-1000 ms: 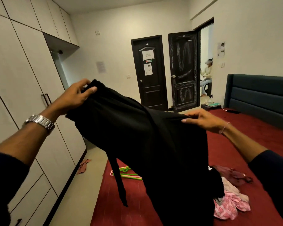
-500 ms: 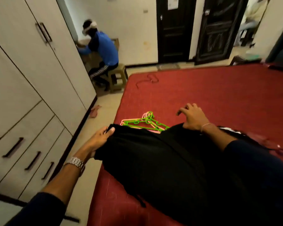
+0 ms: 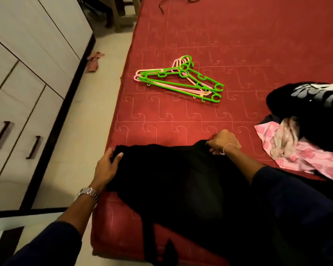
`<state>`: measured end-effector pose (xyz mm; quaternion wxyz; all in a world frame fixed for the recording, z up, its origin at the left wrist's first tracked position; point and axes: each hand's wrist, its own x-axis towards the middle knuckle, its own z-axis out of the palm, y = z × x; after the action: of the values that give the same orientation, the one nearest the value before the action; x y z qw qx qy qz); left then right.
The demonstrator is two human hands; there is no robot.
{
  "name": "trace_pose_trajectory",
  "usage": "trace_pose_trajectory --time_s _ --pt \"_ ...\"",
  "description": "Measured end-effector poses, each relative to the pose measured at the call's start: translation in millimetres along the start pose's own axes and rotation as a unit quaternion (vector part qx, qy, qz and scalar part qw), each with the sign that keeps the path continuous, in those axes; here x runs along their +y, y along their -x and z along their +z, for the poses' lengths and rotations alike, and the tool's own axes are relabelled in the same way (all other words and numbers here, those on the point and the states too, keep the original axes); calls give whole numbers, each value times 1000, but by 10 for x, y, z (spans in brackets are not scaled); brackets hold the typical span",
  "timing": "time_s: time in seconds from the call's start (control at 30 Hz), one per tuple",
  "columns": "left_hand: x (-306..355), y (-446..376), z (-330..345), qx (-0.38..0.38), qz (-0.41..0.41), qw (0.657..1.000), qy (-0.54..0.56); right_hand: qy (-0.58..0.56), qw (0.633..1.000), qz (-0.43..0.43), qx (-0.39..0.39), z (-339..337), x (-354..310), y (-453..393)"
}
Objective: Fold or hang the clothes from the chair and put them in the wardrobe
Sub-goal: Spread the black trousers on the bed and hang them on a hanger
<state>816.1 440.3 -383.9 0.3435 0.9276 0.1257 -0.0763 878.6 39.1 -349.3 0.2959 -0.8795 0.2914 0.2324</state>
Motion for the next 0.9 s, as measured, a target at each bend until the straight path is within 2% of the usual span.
trace_pose_trajectory --time_s 0.07,0.13,0.2,0.3,0.47,0.53,0.63,0.7,0.8,0.9 --pt "-1 -75 6 18 9 999 -30 -101 994 25 -30 105 -14 -61" --pt "27 -160 41 51 20 997 -49 -178 984 22 10 232 -11 -88" --pt "64 -215 101 76 13 996 -53 -254 967 -10 15 361 -19 -49" --pt "144 -236 219 92 -25 995 -27 -296 951 -73 -51 446 -23 65" --pt "237 -259 335 104 -69 992 -26 -157 975 -130 -85 389 -69 -172" --pt "252 -230 321 111 -58 990 -58 -140 977 -151 -56 313 -149 -300" --pt "161 -210 285 118 -1 987 -111 -137 971 -195 15 195 -302 -468" --pt "80 -232 269 124 26 983 -132 -116 968 -218 36 192 -353 -576" --pt "32 -293 270 133 31 979 -148 11 966 -259 22 348 -331 -686" --pt "33 -340 296 128 4 978 -167 81 958 -263 81 519 -278 -676"
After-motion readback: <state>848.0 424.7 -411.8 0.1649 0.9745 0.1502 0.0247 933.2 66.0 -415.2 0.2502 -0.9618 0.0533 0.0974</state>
